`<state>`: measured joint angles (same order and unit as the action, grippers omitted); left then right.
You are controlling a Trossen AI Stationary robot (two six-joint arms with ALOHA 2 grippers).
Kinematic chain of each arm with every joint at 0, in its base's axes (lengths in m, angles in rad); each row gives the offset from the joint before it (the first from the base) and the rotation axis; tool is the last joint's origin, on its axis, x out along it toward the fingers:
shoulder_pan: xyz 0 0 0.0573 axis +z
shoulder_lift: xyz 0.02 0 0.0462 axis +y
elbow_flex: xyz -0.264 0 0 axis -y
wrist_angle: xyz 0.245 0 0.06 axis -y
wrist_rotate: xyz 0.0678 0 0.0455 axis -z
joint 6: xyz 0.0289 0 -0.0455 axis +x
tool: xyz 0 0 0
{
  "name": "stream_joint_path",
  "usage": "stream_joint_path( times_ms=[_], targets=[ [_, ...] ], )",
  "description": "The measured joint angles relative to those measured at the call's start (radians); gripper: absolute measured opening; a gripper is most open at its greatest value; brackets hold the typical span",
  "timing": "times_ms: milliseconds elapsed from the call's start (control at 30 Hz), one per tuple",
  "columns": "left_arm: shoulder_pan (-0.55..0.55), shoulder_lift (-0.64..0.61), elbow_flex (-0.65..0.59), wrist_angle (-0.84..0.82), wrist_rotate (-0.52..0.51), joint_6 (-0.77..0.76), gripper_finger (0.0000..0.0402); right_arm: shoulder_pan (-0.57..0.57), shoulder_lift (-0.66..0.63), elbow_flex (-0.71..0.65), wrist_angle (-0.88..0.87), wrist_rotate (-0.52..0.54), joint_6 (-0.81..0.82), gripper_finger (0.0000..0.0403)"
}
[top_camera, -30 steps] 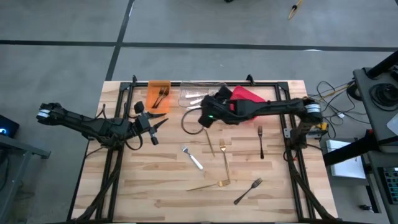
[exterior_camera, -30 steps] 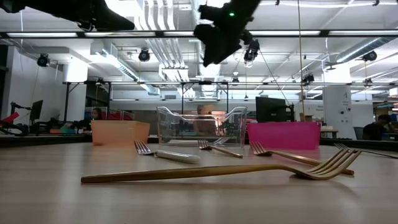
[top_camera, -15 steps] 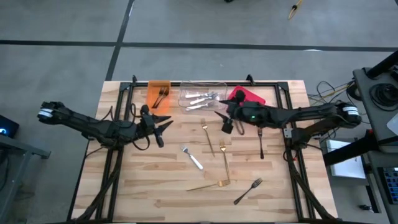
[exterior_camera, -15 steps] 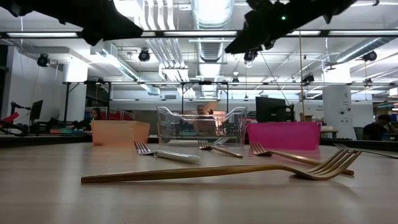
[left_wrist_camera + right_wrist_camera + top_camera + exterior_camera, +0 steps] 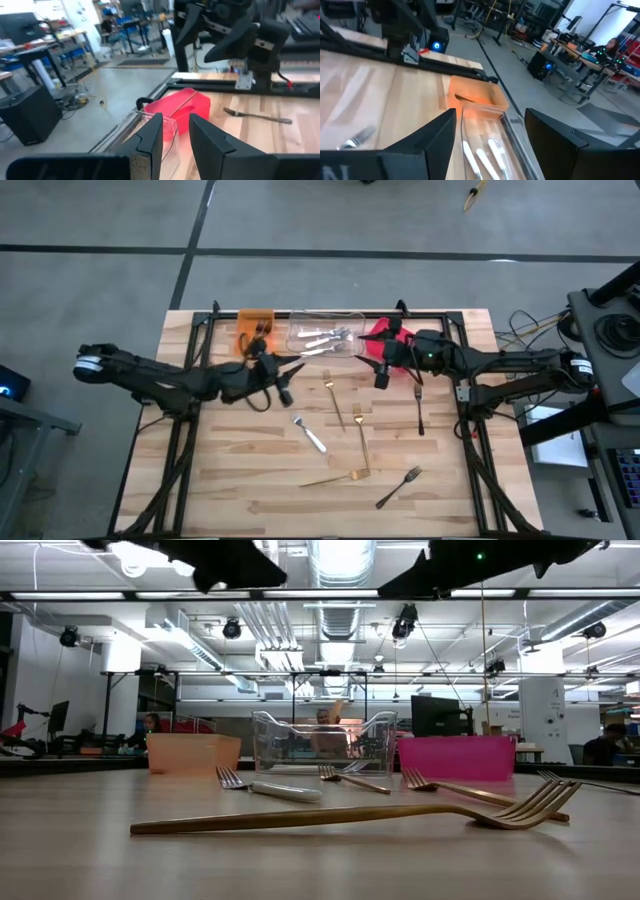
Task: Sort silverware by color (type)
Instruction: Put the white fork into the transparent bin
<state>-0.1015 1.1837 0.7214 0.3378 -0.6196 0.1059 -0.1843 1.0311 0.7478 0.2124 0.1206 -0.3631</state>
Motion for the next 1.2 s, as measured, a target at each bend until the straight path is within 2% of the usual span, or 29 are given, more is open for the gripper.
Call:
stream_joint_path(
  times_ms=[67, 200, 333, 600, 800, 967, 1200],
  targets=[
    [0.041, 0.043, 0.061, -0.066, 0.052, -0.001, 0.0077, -0.005, -0.003, -0.013, -0.005, -0.011, -0.022, 0.0226],
    [0.131, 0.141, 0.201, -0.265, 0.128, -0.012, 0.0077, -0.015, -0.010, -0.066, 0.004, -0.101, -0.043, 0.0226],
    [0.212, 0.245, 0.346, -0.419, 0.245, -0.008, 0.0077, -0.047, -0.010, -0.099, 0.070, -0.095, -0.099, 0.0226],
    [0.356, 0.435, 0.497, -0.507, 0.374, 0.096, 0.0077, -0.179, -0.021, -0.085, 0.061, -0.114, -0.110, 0.0212],
    [0.488, 0.543, 0.574, -0.586, 0.580, 0.138, 0.0077, -0.299, -0.021, -0.097, 0.053, -0.239, -0.043, 0.0160],
    [0.567, 0.626, 0.627, -0.649, 0.601, 0.146, 0.0077, -0.373, -0.015, -0.098, 0.053, -0.259, 0.007, 0.0095],
    [0.602, 0.710, 0.691, -0.714, 0.693, 0.147, 0.0077, -0.409, -0.018, -0.074, 0.063, -0.259, -0.002, 0.0015]
  ],
)
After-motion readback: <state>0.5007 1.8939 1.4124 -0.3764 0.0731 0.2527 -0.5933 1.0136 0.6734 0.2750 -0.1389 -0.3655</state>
